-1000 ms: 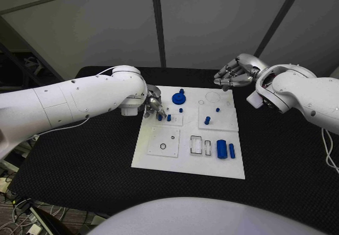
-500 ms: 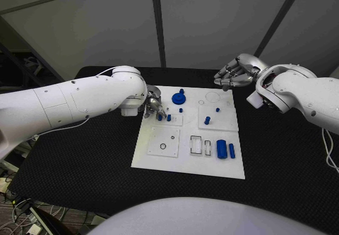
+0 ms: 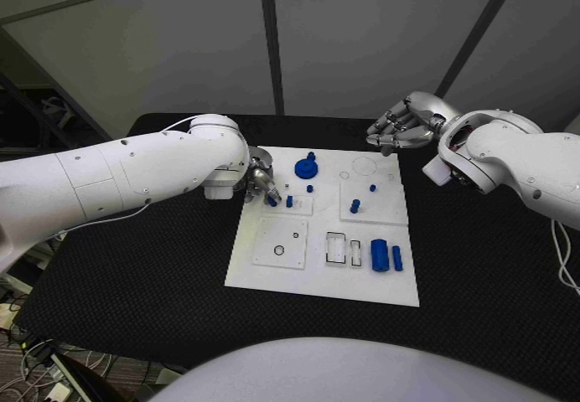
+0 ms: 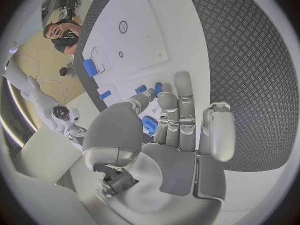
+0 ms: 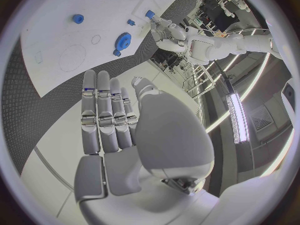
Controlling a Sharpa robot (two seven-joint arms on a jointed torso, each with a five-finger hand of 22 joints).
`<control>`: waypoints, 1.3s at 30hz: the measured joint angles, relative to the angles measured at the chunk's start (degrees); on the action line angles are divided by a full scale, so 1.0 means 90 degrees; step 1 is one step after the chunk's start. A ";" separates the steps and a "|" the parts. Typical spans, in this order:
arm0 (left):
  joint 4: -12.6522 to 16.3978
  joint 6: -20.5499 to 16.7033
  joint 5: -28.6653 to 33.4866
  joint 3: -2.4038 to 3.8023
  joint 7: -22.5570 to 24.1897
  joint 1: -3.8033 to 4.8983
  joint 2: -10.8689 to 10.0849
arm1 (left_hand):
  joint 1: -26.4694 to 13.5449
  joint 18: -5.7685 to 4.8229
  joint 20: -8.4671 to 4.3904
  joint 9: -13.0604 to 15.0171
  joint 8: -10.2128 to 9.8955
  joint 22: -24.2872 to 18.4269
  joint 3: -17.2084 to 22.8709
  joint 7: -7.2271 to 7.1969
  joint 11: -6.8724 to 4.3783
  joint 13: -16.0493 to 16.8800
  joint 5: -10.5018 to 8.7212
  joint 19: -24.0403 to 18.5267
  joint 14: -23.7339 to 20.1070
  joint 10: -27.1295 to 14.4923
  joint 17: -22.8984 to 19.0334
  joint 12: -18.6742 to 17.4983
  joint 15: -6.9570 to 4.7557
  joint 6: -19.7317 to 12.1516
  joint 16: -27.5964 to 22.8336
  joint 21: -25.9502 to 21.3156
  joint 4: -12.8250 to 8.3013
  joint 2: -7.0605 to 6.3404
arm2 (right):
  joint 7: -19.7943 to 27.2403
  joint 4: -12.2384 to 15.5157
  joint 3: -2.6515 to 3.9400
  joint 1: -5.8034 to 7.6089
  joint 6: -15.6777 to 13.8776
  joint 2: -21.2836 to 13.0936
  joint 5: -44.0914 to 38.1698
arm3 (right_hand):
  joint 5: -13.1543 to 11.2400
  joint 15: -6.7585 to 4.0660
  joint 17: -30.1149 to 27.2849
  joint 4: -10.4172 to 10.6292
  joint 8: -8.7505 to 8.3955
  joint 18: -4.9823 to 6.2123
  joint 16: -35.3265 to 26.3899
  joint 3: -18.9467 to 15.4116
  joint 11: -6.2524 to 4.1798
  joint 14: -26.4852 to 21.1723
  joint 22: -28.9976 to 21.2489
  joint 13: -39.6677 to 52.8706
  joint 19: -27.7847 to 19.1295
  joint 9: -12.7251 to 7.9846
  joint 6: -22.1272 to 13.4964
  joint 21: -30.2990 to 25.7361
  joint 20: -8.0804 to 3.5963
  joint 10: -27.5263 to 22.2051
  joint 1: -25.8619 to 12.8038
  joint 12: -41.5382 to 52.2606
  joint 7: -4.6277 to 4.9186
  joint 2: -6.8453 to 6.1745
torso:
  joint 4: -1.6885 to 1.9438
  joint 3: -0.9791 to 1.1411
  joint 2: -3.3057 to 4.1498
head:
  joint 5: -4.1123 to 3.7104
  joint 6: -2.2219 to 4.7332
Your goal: Assemble the parts on the task board
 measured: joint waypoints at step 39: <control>0.0009 0.0020 -0.0052 -0.0001 -0.0006 0.0001 -0.0008 | -0.0059 -0.0001 -0.0046 0.0056 0.0000 0.0000 -0.0122 -0.0069 -0.0046 0.0154 0.0000 0.0001 0.0022 0.0091 0.0010 0.0129 -0.0021 0.0159 0.0025 0.0148 0.0017 -0.0009 | 0.0000 0.0007 0.0000 0.0000 0.0000 -0.0008 0.0000 | 0.0000 0.0000 0.0004 0.0000 0.0000 0.0000 0.0000 0.0000 0.0000 0.0000 0.0001 0.0004 0.0000 0.0000 0.0000 0.0001 0.0000 0.0000 0.0000 0.0000 0.0000 0.0000 | -0.0002 0.0004 -0.0003 | 0.0007 0.0000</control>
